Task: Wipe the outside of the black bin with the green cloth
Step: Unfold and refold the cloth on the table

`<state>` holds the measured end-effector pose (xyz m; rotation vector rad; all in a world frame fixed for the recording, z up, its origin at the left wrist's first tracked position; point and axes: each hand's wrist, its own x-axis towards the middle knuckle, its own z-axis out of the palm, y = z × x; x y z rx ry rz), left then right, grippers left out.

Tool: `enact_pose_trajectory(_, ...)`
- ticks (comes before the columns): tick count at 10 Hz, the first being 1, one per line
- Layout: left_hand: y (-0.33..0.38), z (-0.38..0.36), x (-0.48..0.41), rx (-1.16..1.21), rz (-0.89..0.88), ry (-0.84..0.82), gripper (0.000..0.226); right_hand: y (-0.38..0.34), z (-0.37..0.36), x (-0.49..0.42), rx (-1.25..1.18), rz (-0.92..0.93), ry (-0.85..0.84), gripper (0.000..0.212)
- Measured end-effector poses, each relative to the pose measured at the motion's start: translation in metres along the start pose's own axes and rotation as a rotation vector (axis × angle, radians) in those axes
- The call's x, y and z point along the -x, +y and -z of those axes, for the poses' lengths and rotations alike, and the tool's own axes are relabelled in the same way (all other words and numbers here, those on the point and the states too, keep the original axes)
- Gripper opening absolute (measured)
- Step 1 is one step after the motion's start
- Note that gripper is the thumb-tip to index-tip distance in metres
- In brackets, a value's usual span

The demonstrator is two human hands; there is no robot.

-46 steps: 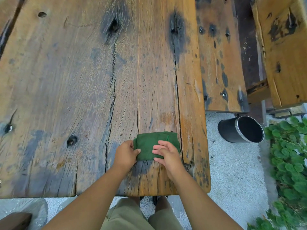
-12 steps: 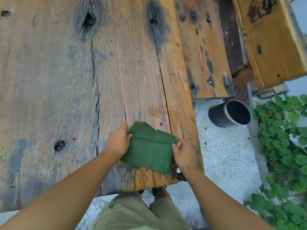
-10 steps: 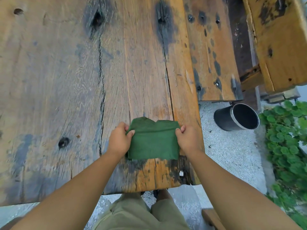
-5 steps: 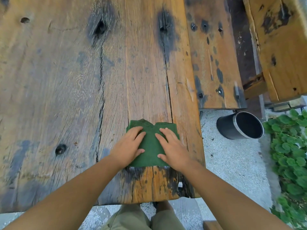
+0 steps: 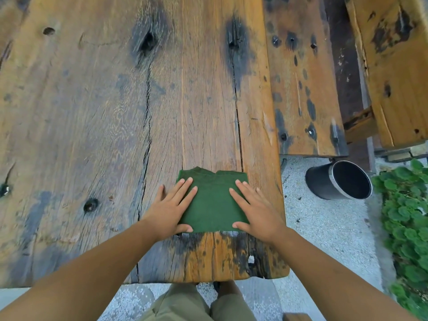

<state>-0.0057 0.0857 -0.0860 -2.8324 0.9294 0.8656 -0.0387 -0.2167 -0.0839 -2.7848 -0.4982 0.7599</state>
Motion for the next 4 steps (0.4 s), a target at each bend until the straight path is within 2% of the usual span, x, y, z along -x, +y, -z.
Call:
enact_pose_trajectory(2, 0.0, 0.015, -0.006, 0.002, 0.032, -0.068, 0.119, -0.004, 0.011, -0.001, -0.02, -0.022, -0.024, 0.108)
enact_pose_trajectory(3, 0.01, 0.045, -0.009, 0.025, 0.063, -0.115, 0.105, -0.02, 0.033, -0.004, -0.036, -0.087, -0.058, 0.094)
enact_pose_trajectory(4, 0.003, 0.103, -0.015, 0.169, 0.095, -0.085, 0.073, -0.033, 0.084, -0.016, -0.08, -0.121, 0.012, 0.047)
